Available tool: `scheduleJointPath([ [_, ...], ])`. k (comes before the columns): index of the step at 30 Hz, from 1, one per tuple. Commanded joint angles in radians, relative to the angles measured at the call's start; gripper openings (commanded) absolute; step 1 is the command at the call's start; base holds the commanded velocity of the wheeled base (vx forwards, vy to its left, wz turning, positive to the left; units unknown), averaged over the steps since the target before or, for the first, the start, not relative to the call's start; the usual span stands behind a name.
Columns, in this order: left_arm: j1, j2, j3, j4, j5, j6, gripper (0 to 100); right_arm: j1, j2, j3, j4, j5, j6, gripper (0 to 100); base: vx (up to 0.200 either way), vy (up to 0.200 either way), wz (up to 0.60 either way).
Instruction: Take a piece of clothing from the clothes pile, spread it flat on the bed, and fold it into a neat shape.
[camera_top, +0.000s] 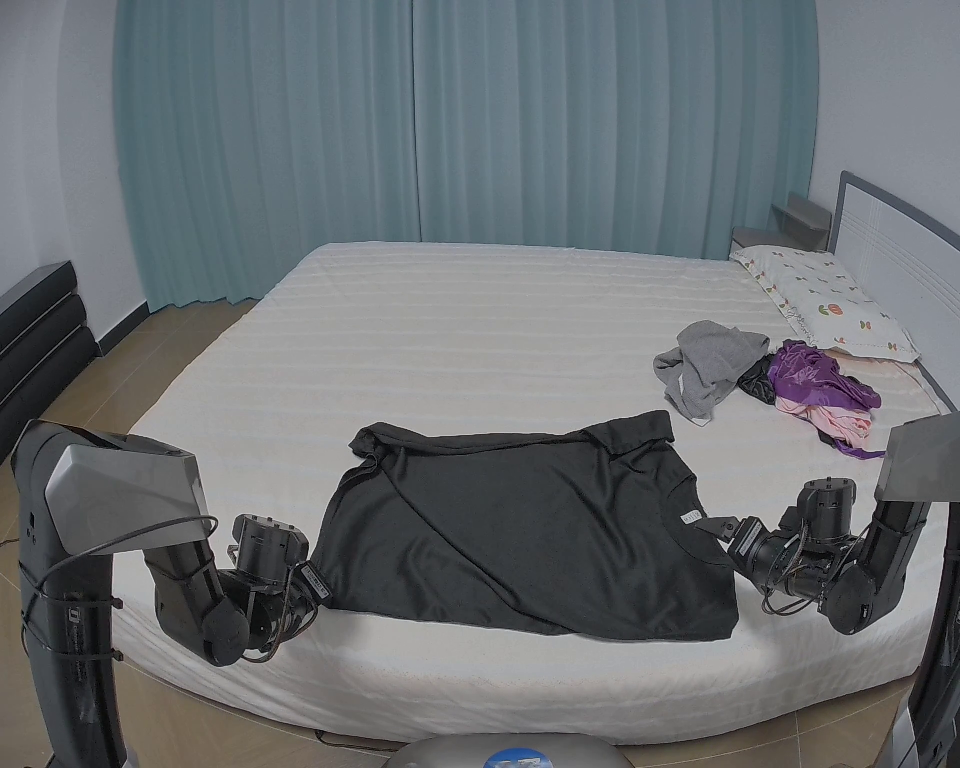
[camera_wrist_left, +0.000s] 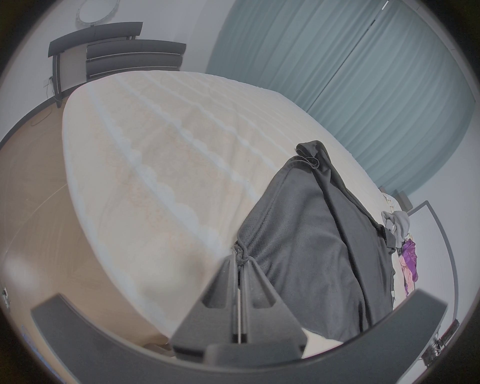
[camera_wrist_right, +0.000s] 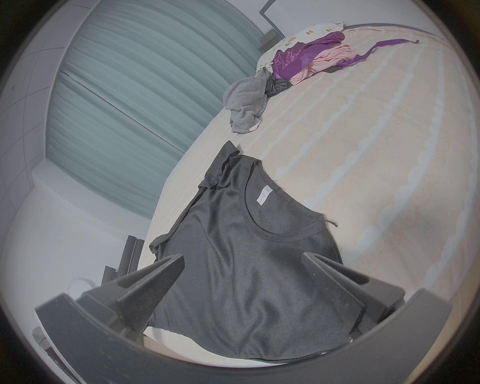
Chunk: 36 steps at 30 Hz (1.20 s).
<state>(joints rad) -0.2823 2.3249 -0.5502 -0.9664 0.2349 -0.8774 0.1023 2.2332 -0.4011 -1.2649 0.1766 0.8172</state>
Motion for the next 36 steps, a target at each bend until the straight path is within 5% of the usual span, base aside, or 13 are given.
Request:
scheduleJointPath([
  [1, 0.000, -0.067, 0.047, 0.002, 0.000, 0.000, 0, 0.000, 0.016, 0.004, 0.007, -0.020, -0.030, 100, 0.000, 0.000, 0.00],
  [6, 0.015, -0.087, 0.059, 0.002, 0.001, 0.018, 0, -0.001, 0.062, 0.007, 0.009, -0.058, -0.119, 100, 0.000, 0.000, 0.00],
  [29, 0.025, -0.101, 0.056, -0.002, 0.000, 0.023, 0, 0.034, 0.138, 0.016, 0.058, -0.100, -0.211, 100, 0.000, 0.000, 0.00],
  [30, 0.025, -0.101, 0.056, -0.002, 0.000, 0.021, 0, 0.034, 0.138, 0.015, 0.056, -0.101, -0.214, 0, 0.000, 0.000, 0.00],
  [36, 0.028, -0.094, 0.050, -0.005, 0.000, 0.021, 0, 0.033, 0.123, 0.007, 0.045, -0.100, -0.211, 0, 0.000, 0.000, 0.00],
])
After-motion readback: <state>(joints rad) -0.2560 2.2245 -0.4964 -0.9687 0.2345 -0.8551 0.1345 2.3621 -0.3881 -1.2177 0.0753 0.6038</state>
